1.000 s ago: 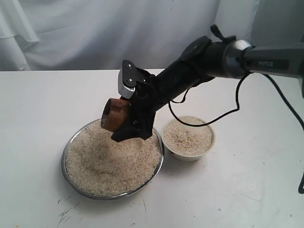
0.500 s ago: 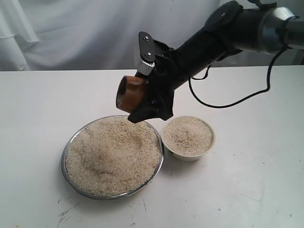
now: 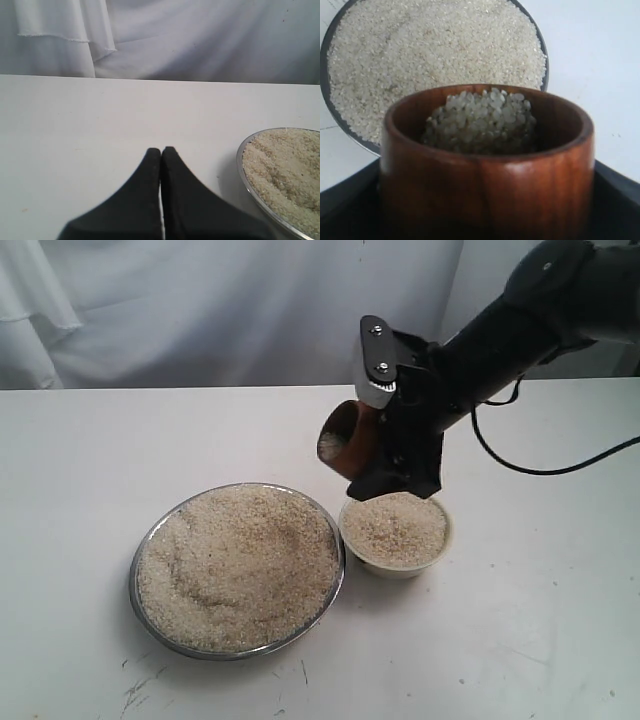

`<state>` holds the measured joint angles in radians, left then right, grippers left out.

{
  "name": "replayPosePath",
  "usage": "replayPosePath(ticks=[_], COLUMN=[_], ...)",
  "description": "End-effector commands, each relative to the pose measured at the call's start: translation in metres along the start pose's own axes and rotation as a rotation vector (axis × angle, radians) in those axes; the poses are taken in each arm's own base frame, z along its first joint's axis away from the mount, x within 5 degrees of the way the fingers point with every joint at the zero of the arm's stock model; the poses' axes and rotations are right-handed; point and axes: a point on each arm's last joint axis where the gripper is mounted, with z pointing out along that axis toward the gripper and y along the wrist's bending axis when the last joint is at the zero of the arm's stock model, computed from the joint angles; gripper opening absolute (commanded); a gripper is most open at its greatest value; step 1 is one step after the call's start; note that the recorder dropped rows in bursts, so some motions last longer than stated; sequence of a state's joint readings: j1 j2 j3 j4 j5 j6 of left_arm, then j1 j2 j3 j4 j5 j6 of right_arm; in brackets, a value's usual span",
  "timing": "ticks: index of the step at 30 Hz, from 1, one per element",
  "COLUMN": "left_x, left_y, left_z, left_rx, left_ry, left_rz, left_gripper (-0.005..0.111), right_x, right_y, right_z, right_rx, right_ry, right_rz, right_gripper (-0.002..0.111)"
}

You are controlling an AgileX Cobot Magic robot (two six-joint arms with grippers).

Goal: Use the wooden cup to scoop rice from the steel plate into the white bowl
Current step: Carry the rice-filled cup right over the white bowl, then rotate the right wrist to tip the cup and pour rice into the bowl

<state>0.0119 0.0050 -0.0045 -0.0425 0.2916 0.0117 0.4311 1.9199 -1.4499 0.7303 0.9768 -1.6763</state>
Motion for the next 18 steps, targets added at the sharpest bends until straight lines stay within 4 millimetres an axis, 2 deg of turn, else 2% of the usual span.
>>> replayPosePath(ticks=[1, 6, 11, 18], left_x=[0.001, 0.001, 0.001, 0.001], left_y=[0.0, 0.0, 0.0, 0.0], left_z=[0.0, 0.0, 0.0, 0.0], left_rx=[0.002, 0.002, 0.002, 0.002], left_ry=[-0.007, -0.007, -0.007, -0.007], left_rz=[-0.004, -0.004, -0.001, -0.001], left_gripper=[0.0, 0.0, 0.0, 0.0], right_x=[0.017, 0.04, 0.059, 0.066], right_y=[-0.001, 0.0, 0.007, 0.006], right_z=[-0.023, -0.035, -0.029, -0.029], right_rx=[0.049, 0.077, 0.071, 0.126], right_ry=[0.027, 0.086, 0.168, 0.215], right_rz=[0.031, 0.059, 0.057, 0.052], right_gripper=[0.0, 0.0, 0.0, 0.0])
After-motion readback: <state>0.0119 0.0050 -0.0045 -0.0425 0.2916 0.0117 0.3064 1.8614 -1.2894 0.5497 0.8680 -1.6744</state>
